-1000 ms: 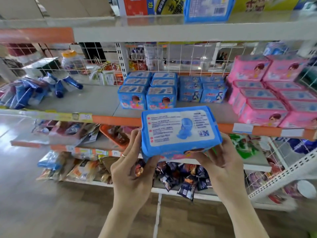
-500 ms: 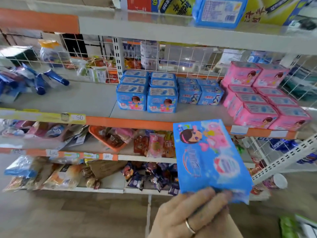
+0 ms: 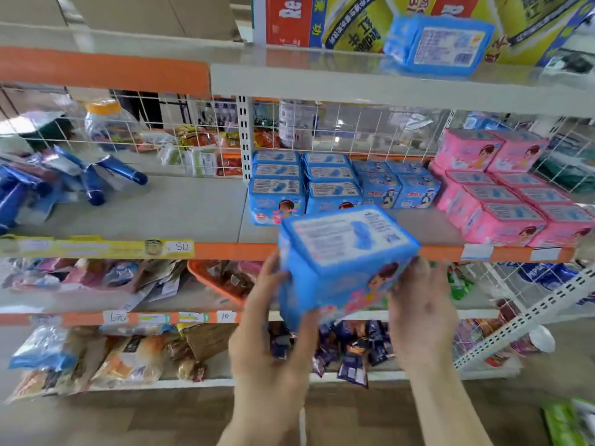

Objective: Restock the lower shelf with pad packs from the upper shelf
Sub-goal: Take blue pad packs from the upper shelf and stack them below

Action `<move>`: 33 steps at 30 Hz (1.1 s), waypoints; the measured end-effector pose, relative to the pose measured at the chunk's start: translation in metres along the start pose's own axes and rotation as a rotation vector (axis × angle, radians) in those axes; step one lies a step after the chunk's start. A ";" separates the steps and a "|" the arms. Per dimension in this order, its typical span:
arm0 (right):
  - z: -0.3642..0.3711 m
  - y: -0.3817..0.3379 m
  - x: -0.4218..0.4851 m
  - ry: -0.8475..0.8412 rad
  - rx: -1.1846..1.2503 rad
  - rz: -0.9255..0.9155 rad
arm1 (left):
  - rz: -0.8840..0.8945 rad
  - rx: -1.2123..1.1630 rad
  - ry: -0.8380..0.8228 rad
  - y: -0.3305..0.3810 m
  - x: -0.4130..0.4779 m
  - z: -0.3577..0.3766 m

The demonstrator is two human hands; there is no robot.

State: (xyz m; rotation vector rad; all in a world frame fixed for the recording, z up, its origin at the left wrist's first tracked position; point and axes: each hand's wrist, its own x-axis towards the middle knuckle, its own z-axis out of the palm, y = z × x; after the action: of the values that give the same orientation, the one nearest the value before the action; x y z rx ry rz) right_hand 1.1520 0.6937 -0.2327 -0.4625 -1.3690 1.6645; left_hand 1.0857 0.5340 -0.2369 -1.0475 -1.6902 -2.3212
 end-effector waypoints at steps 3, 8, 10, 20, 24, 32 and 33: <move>0.013 -0.015 -0.012 -0.105 0.011 -0.064 | -0.320 -0.283 0.069 -0.011 0.019 -0.038; 0.026 -0.016 -0.032 -0.258 -0.201 -0.199 | -0.561 -0.460 0.092 -0.025 0.032 -0.069; 0.032 -0.020 -0.038 -0.306 -0.301 -0.229 | -0.646 -0.541 0.110 -0.036 0.028 -0.075; 0.011 -0.028 -0.044 -0.307 -0.664 -0.356 | -0.737 -0.503 0.180 -0.041 0.009 -0.042; -0.035 -0.025 -0.022 -0.268 -0.487 -0.153 | -0.674 -0.259 0.155 -0.023 0.017 -0.009; -0.110 -0.037 0.011 -0.073 -0.283 0.098 | -0.527 -0.010 0.105 0.010 0.005 0.080; -0.117 -0.038 0.017 -0.028 -0.268 0.154 | -0.489 0.026 0.090 0.014 0.004 0.094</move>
State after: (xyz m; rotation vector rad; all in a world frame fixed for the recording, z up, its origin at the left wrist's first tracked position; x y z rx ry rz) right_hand 1.2469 0.7743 -0.2302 -0.7163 -1.6212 1.6195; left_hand 1.1338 0.6113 -0.2087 -0.5558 -2.1229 -2.5560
